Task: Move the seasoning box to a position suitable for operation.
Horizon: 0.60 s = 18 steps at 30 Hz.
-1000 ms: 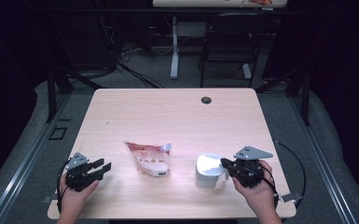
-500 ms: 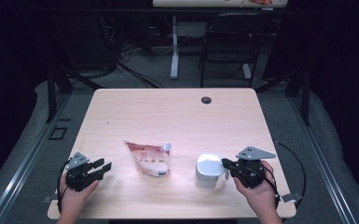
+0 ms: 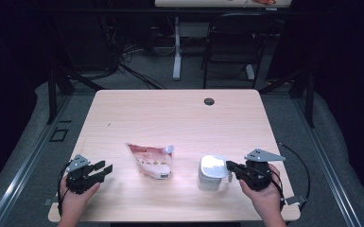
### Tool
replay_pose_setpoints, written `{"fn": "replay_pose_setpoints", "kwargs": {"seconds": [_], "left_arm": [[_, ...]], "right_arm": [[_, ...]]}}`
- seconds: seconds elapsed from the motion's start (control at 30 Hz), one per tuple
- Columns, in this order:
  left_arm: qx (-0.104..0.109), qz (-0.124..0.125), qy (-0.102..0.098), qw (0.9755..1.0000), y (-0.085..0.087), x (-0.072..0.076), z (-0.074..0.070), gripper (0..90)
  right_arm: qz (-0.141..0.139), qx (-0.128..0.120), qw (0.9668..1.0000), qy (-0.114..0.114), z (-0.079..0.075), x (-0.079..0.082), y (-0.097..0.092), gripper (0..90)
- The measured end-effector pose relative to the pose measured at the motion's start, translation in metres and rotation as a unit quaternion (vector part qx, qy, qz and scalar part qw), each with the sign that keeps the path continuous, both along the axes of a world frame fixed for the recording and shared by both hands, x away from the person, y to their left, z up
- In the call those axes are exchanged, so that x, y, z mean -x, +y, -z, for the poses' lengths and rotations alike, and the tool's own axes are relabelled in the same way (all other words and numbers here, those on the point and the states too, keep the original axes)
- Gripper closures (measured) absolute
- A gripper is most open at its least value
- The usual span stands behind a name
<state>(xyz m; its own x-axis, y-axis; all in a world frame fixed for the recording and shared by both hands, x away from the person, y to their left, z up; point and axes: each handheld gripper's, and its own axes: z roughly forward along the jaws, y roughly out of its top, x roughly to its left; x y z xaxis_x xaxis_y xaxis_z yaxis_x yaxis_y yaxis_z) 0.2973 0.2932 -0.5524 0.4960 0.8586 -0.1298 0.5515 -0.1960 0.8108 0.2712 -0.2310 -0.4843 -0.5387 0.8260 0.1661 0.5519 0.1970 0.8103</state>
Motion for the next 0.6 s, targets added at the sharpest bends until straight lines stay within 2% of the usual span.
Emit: {"fn": "replay_pose_setpoints", "kwargs": {"seconds": [0.33,0.6], "left_arm": [[0.001,-0.001,0.000,1.0000,0.0007,0.0001,-0.0003,58.0],[0.001,-0.002,0.000,1.0000,0.0008,0.0002,-0.0003,57.9]], "right_arm": [[0.004,-0.018,0.9998,0.006,0.0022,-0.0003,-0.0038,90.0],[0.006,-0.020,0.9998,0.006,0.0031,0.0003,-0.0052,90.0]]}}
